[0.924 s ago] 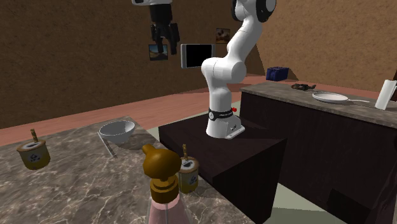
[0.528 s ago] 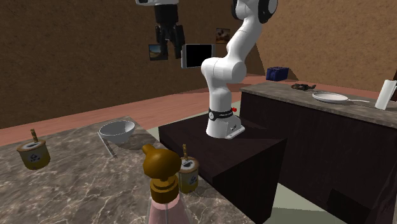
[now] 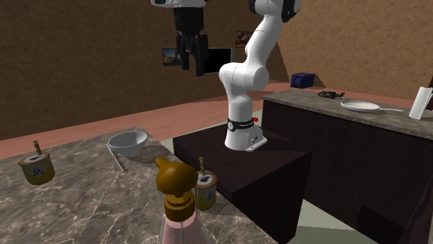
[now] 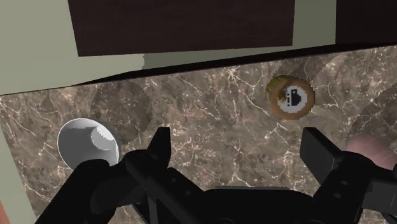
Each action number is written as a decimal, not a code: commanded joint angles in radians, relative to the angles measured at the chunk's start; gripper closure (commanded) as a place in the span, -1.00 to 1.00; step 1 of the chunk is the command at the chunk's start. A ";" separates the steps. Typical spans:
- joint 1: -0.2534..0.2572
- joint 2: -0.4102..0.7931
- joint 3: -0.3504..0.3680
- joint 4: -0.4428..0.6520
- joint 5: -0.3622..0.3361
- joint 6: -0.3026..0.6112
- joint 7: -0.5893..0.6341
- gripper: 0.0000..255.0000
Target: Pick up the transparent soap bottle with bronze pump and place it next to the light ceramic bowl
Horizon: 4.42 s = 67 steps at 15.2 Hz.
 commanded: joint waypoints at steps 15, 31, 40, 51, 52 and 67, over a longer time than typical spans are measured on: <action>-0.076 0.512 0.420 0.343 -0.109 0.212 0.636 -1.00; 0.092 1.066 0.471 0.753 -0.534 0.174 1.106 -1.00; 0.087 1.072 0.467 0.725 -0.541 0.205 1.111 -1.00; 0.087 1.072 0.467 0.725 -0.541 0.205 1.111 1.00; 0.087 1.068 0.468 0.734 -0.537 0.194 1.108 1.00; 0.103 1.040 0.483 0.903 -0.507 0.012 1.061 1.00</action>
